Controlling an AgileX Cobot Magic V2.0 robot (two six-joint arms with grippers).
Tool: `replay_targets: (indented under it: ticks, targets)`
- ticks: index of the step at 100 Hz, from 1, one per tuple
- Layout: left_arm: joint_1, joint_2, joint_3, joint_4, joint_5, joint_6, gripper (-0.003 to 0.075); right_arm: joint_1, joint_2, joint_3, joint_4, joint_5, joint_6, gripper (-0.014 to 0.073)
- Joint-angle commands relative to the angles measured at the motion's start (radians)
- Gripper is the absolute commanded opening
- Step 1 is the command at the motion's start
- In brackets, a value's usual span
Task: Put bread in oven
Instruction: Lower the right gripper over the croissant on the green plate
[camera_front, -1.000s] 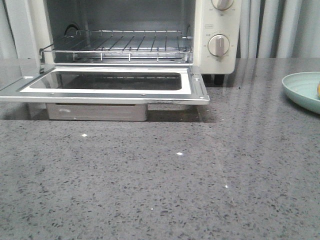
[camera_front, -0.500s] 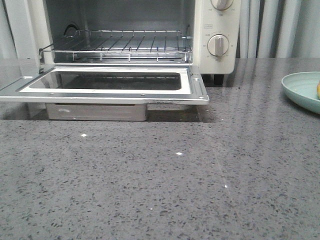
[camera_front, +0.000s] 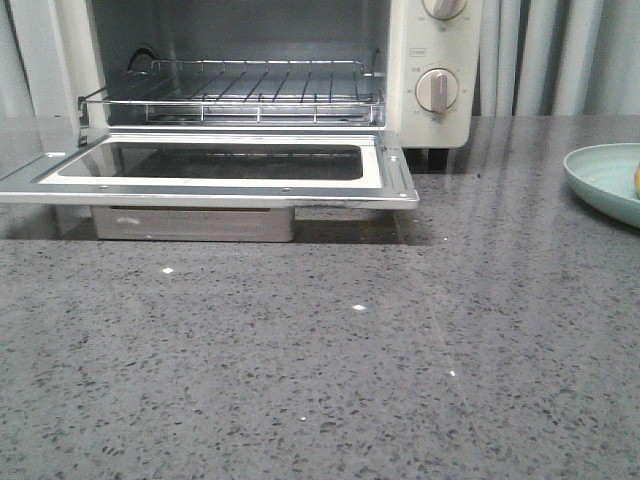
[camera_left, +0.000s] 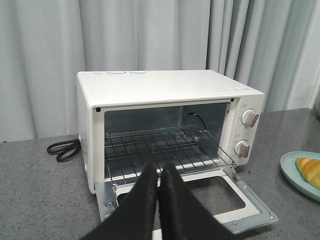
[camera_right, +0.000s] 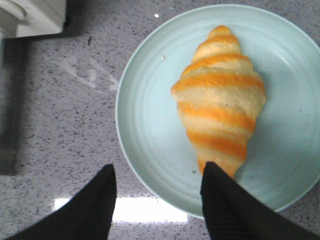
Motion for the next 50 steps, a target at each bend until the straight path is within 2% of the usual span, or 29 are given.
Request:
replay_targets:
  ticks: [1, 23, 50]
  targets:
    - [-0.005, 0.008, -0.032, 0.011, -0.067, -0.001, -0.0022, 0.001, 0.032, -0.064, -0.031, 0.002, -0.012, 0.0362]
    - [-0.005, 0.008, -0.032, 0.011, -0.066, -0.001, -0.0022, 0.001, 0.148, -0.116, -0.103, 0.045, -0.012, 0.0362]
    - [-0.005, 0.008, -0.032, 0.011, -0.064, -0.001, -0.0022, 0.001, 0.227, -0.137, -0.162, 0.006, -0.012, 0.0362]
